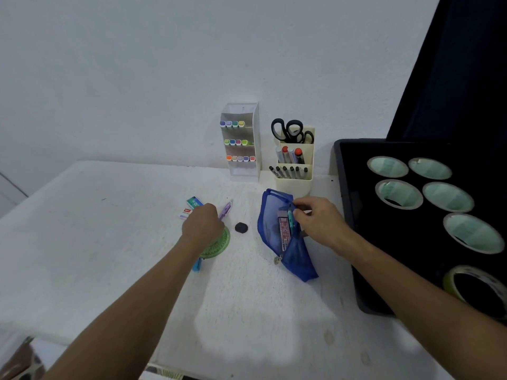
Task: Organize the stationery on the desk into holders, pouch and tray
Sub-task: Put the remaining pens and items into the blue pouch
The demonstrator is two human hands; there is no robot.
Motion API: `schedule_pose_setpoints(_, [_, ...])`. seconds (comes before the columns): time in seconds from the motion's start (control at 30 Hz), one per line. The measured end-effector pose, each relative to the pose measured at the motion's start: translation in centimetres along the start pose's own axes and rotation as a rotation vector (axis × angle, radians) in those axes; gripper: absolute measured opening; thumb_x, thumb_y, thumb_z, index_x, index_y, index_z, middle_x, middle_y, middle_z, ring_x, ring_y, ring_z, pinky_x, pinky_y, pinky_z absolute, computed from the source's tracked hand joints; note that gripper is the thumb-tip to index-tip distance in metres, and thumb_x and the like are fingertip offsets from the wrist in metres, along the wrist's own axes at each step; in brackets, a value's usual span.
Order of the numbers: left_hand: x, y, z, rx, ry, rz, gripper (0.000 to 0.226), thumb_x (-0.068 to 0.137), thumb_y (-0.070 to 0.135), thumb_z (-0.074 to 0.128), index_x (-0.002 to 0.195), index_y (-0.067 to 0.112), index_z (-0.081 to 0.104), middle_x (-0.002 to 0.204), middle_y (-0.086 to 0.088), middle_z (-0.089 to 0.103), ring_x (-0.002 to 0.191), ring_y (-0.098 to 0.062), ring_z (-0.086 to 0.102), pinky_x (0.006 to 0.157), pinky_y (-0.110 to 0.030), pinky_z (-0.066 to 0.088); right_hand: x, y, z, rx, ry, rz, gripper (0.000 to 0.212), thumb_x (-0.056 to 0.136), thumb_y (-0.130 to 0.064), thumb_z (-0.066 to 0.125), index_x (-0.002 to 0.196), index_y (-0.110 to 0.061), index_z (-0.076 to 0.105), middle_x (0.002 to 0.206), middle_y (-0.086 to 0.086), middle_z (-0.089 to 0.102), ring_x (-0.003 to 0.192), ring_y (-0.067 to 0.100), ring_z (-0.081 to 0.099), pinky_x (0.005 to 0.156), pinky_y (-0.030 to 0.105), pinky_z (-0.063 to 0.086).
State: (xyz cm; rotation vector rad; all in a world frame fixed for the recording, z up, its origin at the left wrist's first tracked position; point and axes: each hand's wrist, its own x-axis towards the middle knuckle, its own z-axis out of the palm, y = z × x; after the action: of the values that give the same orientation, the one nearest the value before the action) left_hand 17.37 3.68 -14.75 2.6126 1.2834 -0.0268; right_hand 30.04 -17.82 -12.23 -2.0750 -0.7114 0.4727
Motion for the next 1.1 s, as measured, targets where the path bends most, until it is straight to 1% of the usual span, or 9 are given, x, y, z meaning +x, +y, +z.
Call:
schedule_pose_setpoints(0.2, [-0.2, 0.0, 0.5, 0.014, -0.003, -0.018, 0.011, 0.091, 0.02, 0.054, 0.091, 0.009, 0.055, 0.08, -0.006, 0.057, 0.073, -0.02, 0.055, 0.064, -0.03, 0.048, 0.0, 0.2, 0.0, 0.005, 0.006, 0.005, 0.033, 0.097, -0.018, 0.05, 0.13, -0.015, 0.054, 0.123, 0.007, 0.06, 0.106, 0.022, 0.061, 0.086, 0.042, 0.057])
schedule_pose_setpoints(0.33, [-0.5, 1.3, -0.9, -0.231, -0.024, -0.009, 0.018, 0.085, 0.016, 0.06, 0.08, 0.0, 0.064, 0.065, -0.008, 0.06, 0.056, -0.017, 0.055, 0.052, -0.026, 0.045, 0.1, 0.3, 0.0, 0.01, 0.026, 0.007, 0.032, 0.098, -0.018, 0.049, 0.129, -0.014, 0.055, 0.119, 0.007, 0.061, 0.103, 0.022, 0.062, 0.084, 0.04, 0.058])
schedule_pose_setpoints(0.43, [-2.0, 3.3, -3.0, -0.535, -0.141, 0.006, 0.017, 0.083, 0.016, 0.065, 0.079, 0.001, 0.072, 0.071, -0.013, 0.07, 0.058, -0.021, 0.063, 0.061, -0.03, 0.057, 0.1, 0.3, -0.1, 0.023, 0.038, 0.011, 0.03, 0.098, -0.019, 0.047, 0.126, -0.013, 0.056, 0.113, 0.006, 0.062, 0.096, 0.019, 0.062, 0.074, 0.03, 0.058])
schedule_pose_setpoints(0.57, [-4.7, 6.1, -5.2, -0.765, -0.419, 0.012, 0.016, 0.081, 0.014, 0.067, 0.079, -0.001, 0.07, 0.064, -0.009, 0.065, 0.055, -0.015, 0.057, 0.053, -0.022, 0.051, 0.0, 0.3, -0.1, 0.036, 0.041, 0.013, 0.027, 0.098, -0.02, 0.047, 0.121, -0.013, 0.058, 0.108, 0.006, 0.064, 0.092, 0.019, 0.064, 0.072, 0.03, 0.058])
schedule_pose_setpoints(0.67, [-5.4, 7.5, -5.2, -0.774, -0.496, 0.015, 0.014, 0.082, 0.017, 0.068, 0.08, 0.004, 0.068, 0.06, -0.003, 0.065, 0.049, -0.01, 0.056, 0.052, -0.021, 0.049, 0.0, 0.2, -0.2, 0.034, 0.043, 0.012, 0.026, 0.098, -0.02, 0.047, 0.12, -0.013, 0.059, 0.107, 0.006, 0.064, 0.093, 0.019, 0.064, 0.072, 0.031, 0.059])
schedule_pose_setpoints(0.77, [-5.4, 8.7, -4.3, -0.735, -0.507, 0.016, 0.018, 0.082, 0.018, 0.07, 0.088, 0.001, 0.069, 0.069, -0.007, 0.068, 0.052, -0.012, 0.059, 0.052, -0.022, 0.051, 0.0, 0.2, -0.2, 0.029, 0.052, 0.003, 0.025, 0.098, -0.018, 0.046, 0.117, -0.013, 0.061, 0.106, 0.007, 0.065, 0.091, 0.019, 0.065, 0.074, 0.034, 0.059])
schedule_pose_setpoints(0.93, [-5.1, 10.4, -3.2, -0.695, -0.469, 0.009, 0.025, 0.084, 0.018, 0.068, 0.099, -0.002, 0.068, 0.078, -0.012, 0.069, 0.056, -0.015, 0.063, 0.052, -0.021, 0.055, 0.1, 0.1, -0.2, 0.021, 0.043, -0.011, 0.027, 0.096, -0.014, 0.046, 0.118, -0.012, 0.062, 0.106, 0.007, 0.066, 0.092, 0.021, 0.065, 0.079, 0.039, 0.059])
schedule_pose_setpoints(1.03, [-4.9, 10.6, -3.0, -0.664, -0.458, 0.032, 0.026, 0.086, 0.023, 0.065, 0.101, 0.002, 0.069, 0.09, -0.014, 0.072, 0.068, -0.017, 0.065, 0.052, -0.02, 0.053, 0.1, 0.1, -0.2, 0.03, 0.029, -0.016, 0.027, 0.096, -0.015, 0.046, 0.118, -0.012, 0.062, 0.107, 0.008, 0.066, 0.092, 0.023, 0.064, 0.081, 0.042, 0.058])
schedule_pose_setpoints(1.1, [-4.7, 10.1, -3.2, -0.665, -0.457, 0.033, 0.023, 0.087, 0.02, 0.064, 0.101, 0.003, 0.07, 0.088, -0.012, 0.072, 0.066, -0.014, 0.063, 0.05, -0.02, 0.049, 0.1, 0.1, -0.2, 0.034, 0.026, -0.024, 0.028, 0.097, -0.016, 0.047, 0.12, -0.013, 0.061, 0.108, 0.007, 0.066, 0.093, 0.022, 0.064, 0.081, 0.041, 0.059])
